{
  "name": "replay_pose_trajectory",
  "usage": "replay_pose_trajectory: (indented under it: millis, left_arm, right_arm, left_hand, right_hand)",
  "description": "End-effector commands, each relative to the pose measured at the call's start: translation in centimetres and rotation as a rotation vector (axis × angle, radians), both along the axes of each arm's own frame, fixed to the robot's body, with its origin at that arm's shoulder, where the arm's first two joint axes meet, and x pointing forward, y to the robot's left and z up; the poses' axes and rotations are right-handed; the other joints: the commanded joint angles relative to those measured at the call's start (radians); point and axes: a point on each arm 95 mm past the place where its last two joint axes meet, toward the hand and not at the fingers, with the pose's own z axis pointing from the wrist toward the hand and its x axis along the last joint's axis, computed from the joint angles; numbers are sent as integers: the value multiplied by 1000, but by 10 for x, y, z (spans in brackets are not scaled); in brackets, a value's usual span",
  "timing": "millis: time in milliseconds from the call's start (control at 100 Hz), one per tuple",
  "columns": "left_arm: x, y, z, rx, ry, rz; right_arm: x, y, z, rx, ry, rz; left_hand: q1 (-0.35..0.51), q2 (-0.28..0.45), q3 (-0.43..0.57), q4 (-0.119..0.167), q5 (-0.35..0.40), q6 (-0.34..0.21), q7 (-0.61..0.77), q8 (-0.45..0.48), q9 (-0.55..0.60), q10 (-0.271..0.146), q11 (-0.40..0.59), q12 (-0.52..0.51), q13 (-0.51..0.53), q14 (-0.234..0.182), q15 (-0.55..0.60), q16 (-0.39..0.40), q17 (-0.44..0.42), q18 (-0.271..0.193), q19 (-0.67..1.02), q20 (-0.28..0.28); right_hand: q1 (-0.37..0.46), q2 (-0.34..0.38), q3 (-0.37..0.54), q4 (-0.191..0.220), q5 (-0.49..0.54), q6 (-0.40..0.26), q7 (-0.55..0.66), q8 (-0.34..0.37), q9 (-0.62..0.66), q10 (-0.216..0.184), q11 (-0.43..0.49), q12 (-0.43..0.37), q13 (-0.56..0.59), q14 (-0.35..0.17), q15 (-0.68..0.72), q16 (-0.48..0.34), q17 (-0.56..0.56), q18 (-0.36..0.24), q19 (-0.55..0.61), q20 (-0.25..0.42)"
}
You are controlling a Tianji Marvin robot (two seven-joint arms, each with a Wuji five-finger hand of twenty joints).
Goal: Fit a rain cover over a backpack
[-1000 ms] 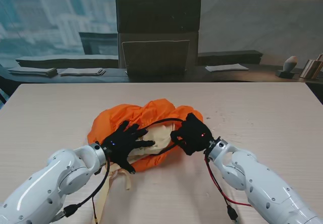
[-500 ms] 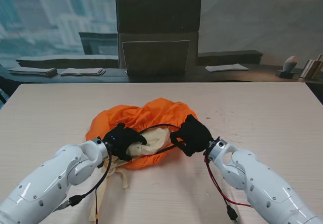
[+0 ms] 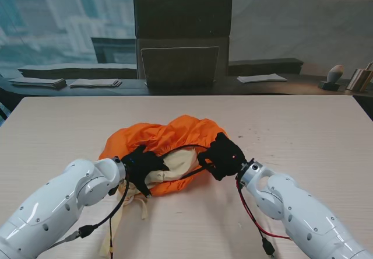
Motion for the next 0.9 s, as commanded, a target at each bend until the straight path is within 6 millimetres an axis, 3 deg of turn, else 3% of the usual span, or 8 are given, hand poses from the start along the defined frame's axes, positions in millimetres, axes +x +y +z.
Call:
replay_pose_trajectory:
  millis: [0,190,290,410,570,690,770,890]
  left_arm:
    - [-14,3,-20,57,31,-14]
    - [-14,2,-27,54,-3,-18]
    - [-12,3,-30,39,7,-15]
    - [-8,5,-37,15,19,-26]
    - [-5,6,-38,-36,64,-20]
    - [-5,7,-34,-71,78,0]
    - [-4,10,-30,-88,62,-1]
    - [-3,12,-28,-118,65,9]
  right_arm:
    - [0,1,-2,-8,5,-1]
    - [-1,1,-2,-8,0,3]
    - [-1,1,-2,-3,-1,2]
    - [0,0,-2,0,-4,0]
    - [0,0,-2,2,-4,-4]
    - [2,-1,-3,2,1,-5]
    - [5,-4,-4,-5,2,-10]
    - [9,-8,-4,-13,-10,-19]
  left_hand:
    - [4,-21,-33,-21,-27,-59,-171,-43,-68,8,-109,-5,-27,47,-10,-29,11,39,-23,22]
    - [149,-70,80,35,-29,-128,-259,16,-70,-15,-91,126,44,35,72,13,68,2,68,38]
    - [204,-84,193,52,-29,-157,-248,57,-53,-37,-27,201,118,-16,155,47,79,-93,208,80]
    - [327,-76,344,66,-34,-208,-223,151,-12,-67,118,263,241,-63,287,96,179,-290,486,201]
    - [466,24,388,52,-33,-248,-127,304,69,-103,394,252,402,-89,365,100,335,-334,588,227]
    - [573,113,306,-22,-19,-202,274,226,212,-91,447,162,554,-62,285,175,435,-321,589,202]
    - [628,83,393,-52,-29,-188,496,147,260,-100,457,139,636,-76,243,181,513,-320,628,46]
    - [672,17,504,-96,-35,-194,599,171,302,-99,465,131,694,-91,259,154,605,-335,649,-53]
  right_hand:
    - [34,0,55,12,1,-7,28,-4,2,64,22,2,33,-35,21,-4,-18,14,14,18]
    - [32,2,54,12,1,-10,28,-3,4,62,23,1,36,-37,23,-4,-15,12,17,19]
    - [32,3,53,12,1,-9,27,-3,4,62,23,1,35,-37,22,-4,-16,13,15,18]
    - [31,3,52,12,0,-9,27,-3,4,62,23,1,37,-38,23,-4,-15,15,16,19]
    - [32,3,52,12,0,-9,27,-4,4,63,24,1,36,-38,23,-4,-16,15,17,19]
    - [33,3,52,12,0,-12,27,-5,2,61,23,0,34,-38,22,-4,-16,15,17,19]
    - [33,4,50,12,-1,-14,27,-5,-1,60,22,0,32,-39,20,-5,-15,14,17,19]
    - [34,4,48,13,-1,-17,26,-5,0,60,21,-1,31,-38,19,-5,-15,13,16,19]
